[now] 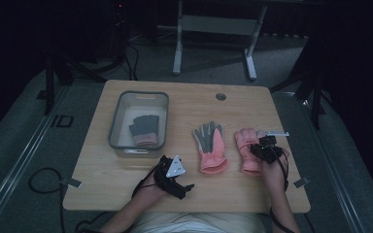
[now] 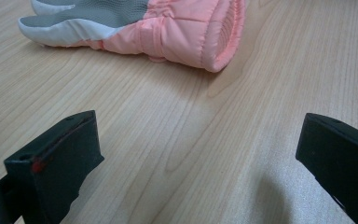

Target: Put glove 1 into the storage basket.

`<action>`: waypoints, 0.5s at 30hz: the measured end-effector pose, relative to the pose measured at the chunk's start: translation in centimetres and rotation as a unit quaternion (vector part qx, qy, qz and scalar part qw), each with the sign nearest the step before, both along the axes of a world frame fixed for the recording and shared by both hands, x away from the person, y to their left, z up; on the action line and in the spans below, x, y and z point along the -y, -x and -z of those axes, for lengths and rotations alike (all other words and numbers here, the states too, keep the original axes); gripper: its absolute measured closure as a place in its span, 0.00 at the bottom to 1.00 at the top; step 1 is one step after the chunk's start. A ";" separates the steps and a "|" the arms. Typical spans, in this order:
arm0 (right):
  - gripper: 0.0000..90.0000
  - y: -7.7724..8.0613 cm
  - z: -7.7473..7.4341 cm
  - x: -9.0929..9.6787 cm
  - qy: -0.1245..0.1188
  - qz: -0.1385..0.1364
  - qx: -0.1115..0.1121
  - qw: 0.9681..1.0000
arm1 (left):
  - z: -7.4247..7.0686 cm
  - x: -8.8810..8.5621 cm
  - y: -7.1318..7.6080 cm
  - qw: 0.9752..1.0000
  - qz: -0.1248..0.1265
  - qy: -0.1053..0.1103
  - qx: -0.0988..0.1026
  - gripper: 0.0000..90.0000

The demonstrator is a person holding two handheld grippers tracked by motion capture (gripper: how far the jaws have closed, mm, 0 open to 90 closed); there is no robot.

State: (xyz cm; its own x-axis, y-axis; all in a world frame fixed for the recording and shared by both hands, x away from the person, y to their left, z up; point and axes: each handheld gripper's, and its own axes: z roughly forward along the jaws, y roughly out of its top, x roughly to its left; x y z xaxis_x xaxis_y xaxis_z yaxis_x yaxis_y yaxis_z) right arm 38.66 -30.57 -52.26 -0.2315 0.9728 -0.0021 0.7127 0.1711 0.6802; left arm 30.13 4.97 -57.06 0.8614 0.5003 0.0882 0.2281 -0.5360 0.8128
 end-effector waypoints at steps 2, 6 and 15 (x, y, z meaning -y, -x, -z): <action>0.72 0.2 -0.4 0.3 -0.008 -0.011 0.005 1.000 | 0.0 0.0 0.0 1.000 0.000 -0.003 0.001 0.00; 0.68 0.4 -0.7 0.8 -0.010 -0.030 0.009 0.999 | 0.0 0.0 0.0 1.000 0.000 0.000 0.000 0.00; 0.64 0.6 -1.8 1.3 0.035 -0.083 0.027 0.996 | 0.0 0.0 0.0 1.000 0.003 -0.003 -0.001 0.00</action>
